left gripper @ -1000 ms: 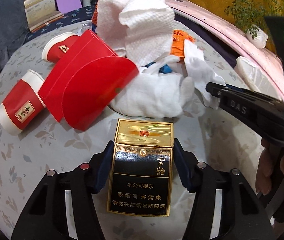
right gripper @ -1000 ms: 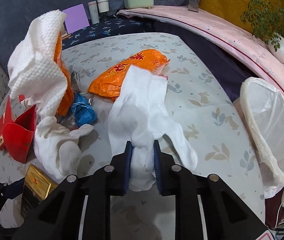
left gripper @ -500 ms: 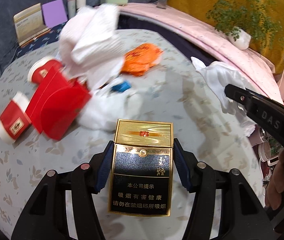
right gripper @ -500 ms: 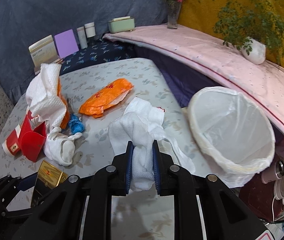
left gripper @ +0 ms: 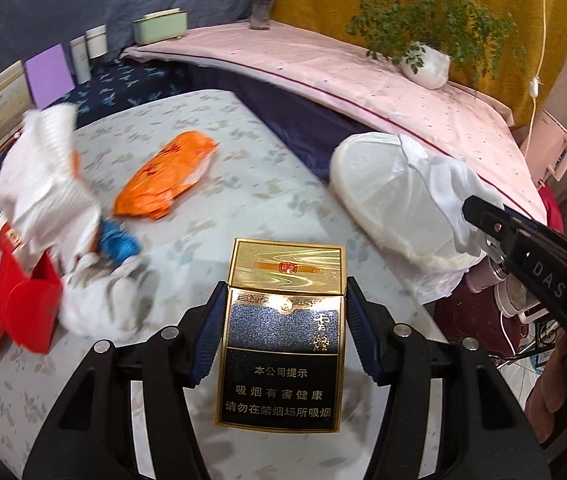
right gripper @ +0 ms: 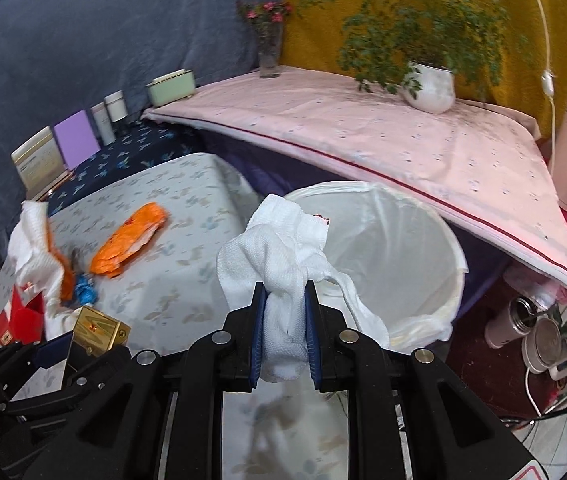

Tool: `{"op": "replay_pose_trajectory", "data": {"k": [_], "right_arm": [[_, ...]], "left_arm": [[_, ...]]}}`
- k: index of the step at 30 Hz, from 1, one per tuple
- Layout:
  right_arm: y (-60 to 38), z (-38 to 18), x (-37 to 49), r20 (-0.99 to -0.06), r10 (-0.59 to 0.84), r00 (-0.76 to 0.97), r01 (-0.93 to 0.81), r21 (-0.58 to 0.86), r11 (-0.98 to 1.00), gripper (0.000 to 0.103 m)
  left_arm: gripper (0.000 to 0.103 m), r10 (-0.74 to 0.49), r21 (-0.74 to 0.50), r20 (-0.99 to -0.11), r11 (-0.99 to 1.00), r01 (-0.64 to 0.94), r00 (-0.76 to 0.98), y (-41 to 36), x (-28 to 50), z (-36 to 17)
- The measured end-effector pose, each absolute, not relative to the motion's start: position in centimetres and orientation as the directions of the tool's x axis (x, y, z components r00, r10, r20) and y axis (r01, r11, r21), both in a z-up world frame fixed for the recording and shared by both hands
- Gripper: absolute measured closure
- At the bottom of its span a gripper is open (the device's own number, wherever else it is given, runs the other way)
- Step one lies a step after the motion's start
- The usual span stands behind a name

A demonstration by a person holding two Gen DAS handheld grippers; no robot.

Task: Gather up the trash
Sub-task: 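Carry pack and glove over the white bin while both tools open to drop them, then move both open tools from the bin back to the table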

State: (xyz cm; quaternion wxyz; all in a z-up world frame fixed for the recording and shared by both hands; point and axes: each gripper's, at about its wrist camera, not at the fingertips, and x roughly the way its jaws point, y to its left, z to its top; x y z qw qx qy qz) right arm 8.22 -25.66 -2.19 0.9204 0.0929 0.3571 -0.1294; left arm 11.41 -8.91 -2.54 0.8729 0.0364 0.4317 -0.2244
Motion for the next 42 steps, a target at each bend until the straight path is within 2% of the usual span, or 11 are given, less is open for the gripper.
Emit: {"op": "replay_pose_trajectory", "data": {"k": [12,23,25,27,29,31,42], "right_arm": [[-32.7,-3.6,8.7,-0.696,-0.261,0.669,0.423,0.068,0.904,0.085],[-35.0,-5.8,10.4,-0.73,-0.251,0.636,0.449,0.086,0.889,0.083],[-35.2,-5.8,10.8,-0.73,-0.251,0.636,0.455,0.091,0.886,0.08],[-35.5,-5.7,10.9,-0.726,-0.256,0.638,0.461,0.095,0.882,0.078],[-35.6,-5.6,11.0,-0.72,-0.263,0.642,0.468,0.097,0.878,0.072],[-35.7,-5.4,10.9,-0.712,-0.27,0.648,0.475,0.101,0.874,0.059],[-34.4,-4.1,10.0,-0.691,-0.276,0.668,0.461,0.094,0.882,0.049]], "left_arm": [[0.049,-0.441,-0.14,-0.746,0.837,0.529,0.5,-18.2,15.5,-1.9],[0.048,-0.483,-0.179,-0.751,0.805,0.565,0.45,-23.2,19.0,-3.2],[0.047,-0.484,-0.189,-0.754,0.807,0.56,0.443,-23.7,19.6,-3.6],[0.042,-0.473,-0.186,-0.758,0.817,0.546,0.449,-24.1,20.2,-3.9],[0.031,-0.464,-0.186,-0.758,0.827,0.53,0.458,-24.1,20.5,-4.0],[0.03,-0.463,-0.19,-0.754,0.832,0.521,0.465,-23.9,20.6,-4.0],[0.03,-0.437,-0.17,-0.752,0.851,0.496,0.493,-22.6,20.0,-3.5]]}}
